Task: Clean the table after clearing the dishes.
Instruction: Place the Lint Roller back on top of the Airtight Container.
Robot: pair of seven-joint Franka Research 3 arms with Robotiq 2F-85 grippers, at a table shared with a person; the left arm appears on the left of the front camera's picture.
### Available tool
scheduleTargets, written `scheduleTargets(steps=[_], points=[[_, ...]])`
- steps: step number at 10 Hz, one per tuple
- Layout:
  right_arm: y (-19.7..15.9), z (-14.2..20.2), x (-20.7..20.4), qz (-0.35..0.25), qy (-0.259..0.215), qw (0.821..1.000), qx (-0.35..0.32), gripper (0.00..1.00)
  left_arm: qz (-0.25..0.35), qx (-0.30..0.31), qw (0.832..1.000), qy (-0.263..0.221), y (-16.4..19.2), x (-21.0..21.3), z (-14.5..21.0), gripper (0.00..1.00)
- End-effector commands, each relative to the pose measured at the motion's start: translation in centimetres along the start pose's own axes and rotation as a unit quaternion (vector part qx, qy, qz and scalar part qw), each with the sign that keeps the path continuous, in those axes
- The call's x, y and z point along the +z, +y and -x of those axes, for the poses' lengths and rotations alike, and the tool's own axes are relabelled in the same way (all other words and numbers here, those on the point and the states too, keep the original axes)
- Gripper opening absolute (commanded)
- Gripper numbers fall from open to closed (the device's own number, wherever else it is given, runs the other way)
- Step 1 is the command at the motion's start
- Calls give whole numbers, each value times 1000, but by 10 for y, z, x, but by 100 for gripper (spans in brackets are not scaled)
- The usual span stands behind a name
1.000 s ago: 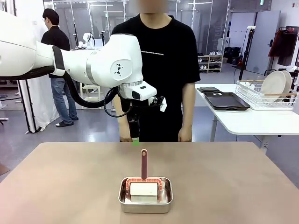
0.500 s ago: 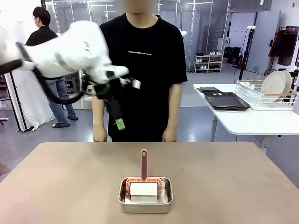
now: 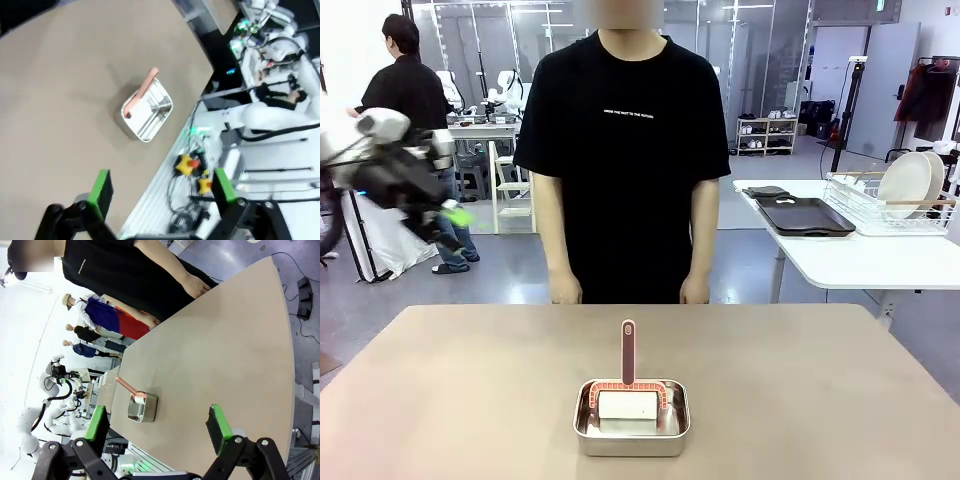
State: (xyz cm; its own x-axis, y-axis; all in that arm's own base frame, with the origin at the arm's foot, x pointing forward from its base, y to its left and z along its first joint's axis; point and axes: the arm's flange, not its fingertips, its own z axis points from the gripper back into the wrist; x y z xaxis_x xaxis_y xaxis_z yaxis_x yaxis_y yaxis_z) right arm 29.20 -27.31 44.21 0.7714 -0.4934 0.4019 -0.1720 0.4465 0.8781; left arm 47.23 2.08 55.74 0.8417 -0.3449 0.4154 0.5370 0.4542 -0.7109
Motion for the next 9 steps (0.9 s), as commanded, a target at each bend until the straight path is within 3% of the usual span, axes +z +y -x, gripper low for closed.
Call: scheduleTargets(steps=[1,2,5,9], points=[[3,0,0,1,-1,1000,1,100,81,19,995,-54,34,23,35,100],[3,0,0,1,-1,1000,1,100,127,26,989,-69,55,45,58,100],[3,0,0,1,-1,1000,1,100,177,64,971,-150,114,93,125,100],[3,0,0,1,-1,1000,1,100,135,143,961,-196,162,134,179,100]])
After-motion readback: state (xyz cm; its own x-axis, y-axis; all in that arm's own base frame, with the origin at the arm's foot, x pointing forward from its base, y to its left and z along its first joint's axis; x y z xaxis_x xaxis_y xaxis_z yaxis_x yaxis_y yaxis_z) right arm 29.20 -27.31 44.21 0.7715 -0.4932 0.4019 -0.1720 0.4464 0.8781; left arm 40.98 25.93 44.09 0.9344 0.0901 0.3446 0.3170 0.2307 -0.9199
